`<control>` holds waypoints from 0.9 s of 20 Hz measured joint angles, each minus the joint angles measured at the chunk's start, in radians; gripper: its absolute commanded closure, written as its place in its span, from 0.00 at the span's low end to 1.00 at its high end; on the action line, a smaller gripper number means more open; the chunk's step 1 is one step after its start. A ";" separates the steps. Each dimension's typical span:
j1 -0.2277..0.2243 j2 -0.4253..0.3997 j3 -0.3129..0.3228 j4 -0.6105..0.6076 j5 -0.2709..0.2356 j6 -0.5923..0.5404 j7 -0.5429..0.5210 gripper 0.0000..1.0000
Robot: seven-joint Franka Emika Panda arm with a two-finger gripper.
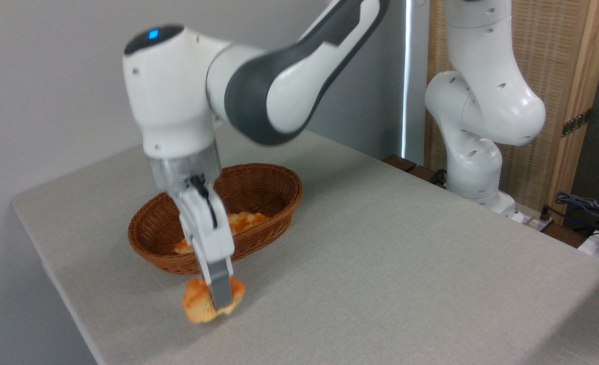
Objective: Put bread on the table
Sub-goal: 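Lower the roll onto the table and open the gripper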
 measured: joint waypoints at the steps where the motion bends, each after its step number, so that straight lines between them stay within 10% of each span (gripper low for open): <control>1: 0.000 0.014 0.000 0.001 0.006 0.010 0.000 0.10; 18: 0.001 -0.003 0.000 0.014 0.012 0.012 -0.004 0.00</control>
